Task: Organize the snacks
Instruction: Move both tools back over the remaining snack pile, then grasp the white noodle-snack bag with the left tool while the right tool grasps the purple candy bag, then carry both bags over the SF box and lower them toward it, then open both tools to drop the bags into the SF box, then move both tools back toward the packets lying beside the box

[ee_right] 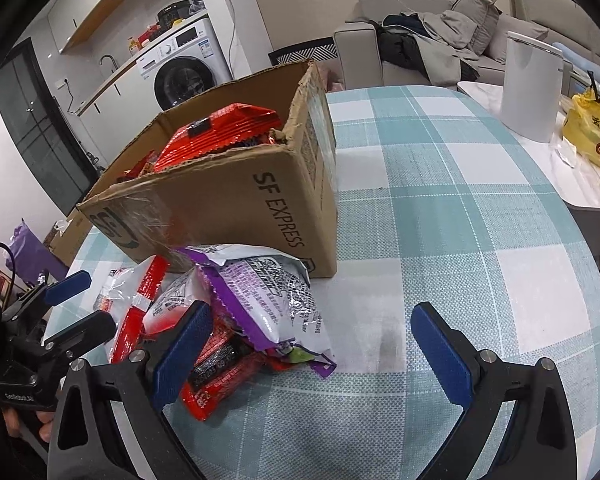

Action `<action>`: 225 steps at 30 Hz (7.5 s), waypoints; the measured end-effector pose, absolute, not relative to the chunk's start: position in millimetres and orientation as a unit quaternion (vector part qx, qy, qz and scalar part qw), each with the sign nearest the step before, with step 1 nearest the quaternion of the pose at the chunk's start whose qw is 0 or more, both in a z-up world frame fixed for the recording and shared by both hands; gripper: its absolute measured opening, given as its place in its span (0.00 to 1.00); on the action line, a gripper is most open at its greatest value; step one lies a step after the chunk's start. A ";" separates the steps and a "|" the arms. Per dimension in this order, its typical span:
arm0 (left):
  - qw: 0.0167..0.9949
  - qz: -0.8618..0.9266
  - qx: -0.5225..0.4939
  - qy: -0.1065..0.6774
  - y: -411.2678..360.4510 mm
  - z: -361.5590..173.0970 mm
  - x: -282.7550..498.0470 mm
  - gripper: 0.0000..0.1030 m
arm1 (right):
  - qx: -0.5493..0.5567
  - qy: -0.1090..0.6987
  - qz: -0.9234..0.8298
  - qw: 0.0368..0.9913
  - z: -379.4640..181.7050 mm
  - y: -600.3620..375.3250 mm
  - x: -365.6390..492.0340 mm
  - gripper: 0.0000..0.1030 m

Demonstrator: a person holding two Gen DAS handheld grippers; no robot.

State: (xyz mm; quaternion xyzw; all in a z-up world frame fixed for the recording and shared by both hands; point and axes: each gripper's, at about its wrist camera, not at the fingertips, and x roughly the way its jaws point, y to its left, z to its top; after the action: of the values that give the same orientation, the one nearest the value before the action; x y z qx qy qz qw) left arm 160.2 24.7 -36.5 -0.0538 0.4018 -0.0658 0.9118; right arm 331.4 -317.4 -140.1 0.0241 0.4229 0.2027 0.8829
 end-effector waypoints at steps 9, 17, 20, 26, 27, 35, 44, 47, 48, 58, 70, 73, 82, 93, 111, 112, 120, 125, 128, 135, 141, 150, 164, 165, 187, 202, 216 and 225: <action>0.903 -0.070 -0.067 0.418 28.4 -46.6 166.1 0.99 | 0.031 0.418 0.206 0.884 -144.5 -314.5 334.2 0.96; 0.896 -0.081 -0.069 0.430 26.6 -55.5 170.6 0.99 | 0.035 0.415 0.225 0.881 -144.6 -308.7 332.4 0.83; 0.894 -0.085 -0.074 0.435 27.7 -58.0 171.4 1.00 | 0.039 0.413 0.234 0.879 -143.8 -307.9 331.6 0.75; 0.884 -0.086 -0.085 0.452 30.6 -65.5 175.2 0.99 | 0.031 0.407 0.262 0.875 -141.5 -301.4 327.1 0.50; 0.882 -0.086 -0.087 0.454 31.0 -66.9 175.7 0.99 | 0.028 0.405 0.262 0.876 -141.0 -300.7 326.2 0.46; 0.876 -0.087 -0.089 0.465 30.1 -72.5 176.1 0.99 | 0.024 0.398 0.270 0.876 -137.7 -299.6 322.1 0.34; 0.873 -0.103 -0.104 0.466 33.3 -73.7 175.4 0.90 | 0.027 0.389 0.279 0.877 -131.8 -305.5 319.1 0.32; 0.874 -0.106 -0.106 0.463 34.1 -73.7 174.2 0.86 | 0.027 0.387 0.282 0.878 -129.2 -307.2 317.6 0.32; 0.874 -0.107 -0.106 0.462 34.3 -73.7 173.8 0.83 | 0.028 0.386 0.282 0.878 -128.1 -307.9 317.4 0.32; 0.881 -0.116 -0.100 0.448 34.6 -66.0 168.9 0.65 | 0.031 0.376 0.286 0.881 -119.1 -313.3 311.9 0.32; 0.900 -0.108 -0.086 0.413 30.6 -39.9 153.6 0.65 | 0.037 0.358 0.293 0.886 -103.8 -318.0 302.9 0.32; 0.905 -0.106 -0.083 0.403 29.3 -31.2 148.2 0.65 | 0.039 0.353 0.295 0.887 -99.3 -319.0 300.0 0.32; 0.917 -0.101 -0.077 0.379 27.2 -9.9 134.4 0.65 | 0.047 0.342 0.303 0.889 -87.0 -320.1 293.1 0.32; 0.927 -0.095 -0.074 0.356 23.7 12.4 123.4 0.65 | 0.055 0.328 0.305 0.892 -73.8 -322.0 285.1 0.32; 0.936 -0.093 -0.075 0.333 24.5 44.7 136.2 0.66 | 0.051 0.295 0.313 0.901 -42.6 -310.8 274.1 0.32; 0.936 -0.093 -0.075 0.332 24.0 46.7 137.1 0.66 | 0.050 0.295 0.313 0.901 -41.4 -309.5 275.2 0.32; 0.941 -0.089 -0.069 0.318 24.3 63.9 143.9 0.66 | 0.046 0.284 0.310 0.906 -25.1 -301.9 281.8 0.32; 0.944 -0.086 -0.066 0.311 23.5 73.8 151.2 0.66 | 0.043 0.279 0.307 0.909 -16.2 -298.6 288.6 0.32; 0.945 -0.084 -0.062 0.311 22.9 77.6 159.4 0.66 | 0.042 0.277 0.304 0.911 -11.4 -295.9 295.0 0.32; 0.946 -0.078 -0.055 0.310 18.4 82.0 176.6 0.66 | 0.043 0.275 0.298 0.913 -2.4 -288.6 305.0 0.32; 0.948 -0.073 -0.048 0.307 14.9 85.4 189.4 0.66 | 0.046 0.277 0.293 0.914 1.3 -284.4 314.3 0.32; 0.950 -0.069 -0.032 0.302 4.4 82.2 210.7 0.66 | 0.044 0.283 0.290 0.913 1.8 -274.7 326.7 0.32; 0.947 -0.054 -0.031 0.316 1.8 55.4 251.1 0.66 | 0.054 0.307 0.286 0.906 -12.1 -264.2 358.2 0.32; 0.946 -0.053 -0.033 0.318 2.5 52.9 253.9 0.66 | 0.056 0.307 0.286 0.906 -13.4 -264.3 359.2 0.32; 0.940 -0.053 -0.025 0.336 0.2 24.0 288.1 0.69 | 0.041 0.319 0.277 0.906 -36.0 -251.9 388.5 0.32; 0.942 -0.051 -0.027 0.330 13.0 33.0 256.3 0.97 | 0.035 0.285 0.268 0.920 -23.8 -281.2 360.2 0.87; 0.950 -0.052 -0.055 0.304 37.5 36.5 188.1 0.99 | 0.041 0.303 0.280 0.910 -44.2 -301.1 324.4 0.96; 0.951 -0.047 -0.055 0.302 39.5 30.2 155.1 0.99 | 0.052 0.320 0.278 0.904 -62.1 -306.9 309.1 0.96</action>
State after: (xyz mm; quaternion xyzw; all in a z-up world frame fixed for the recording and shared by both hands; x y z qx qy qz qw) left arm 155.1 39.5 30.2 -0.0553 0.3019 -0.0472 0.9506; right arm 309.1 -306.9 -62.1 0.0520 0.3202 0.2777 0.9043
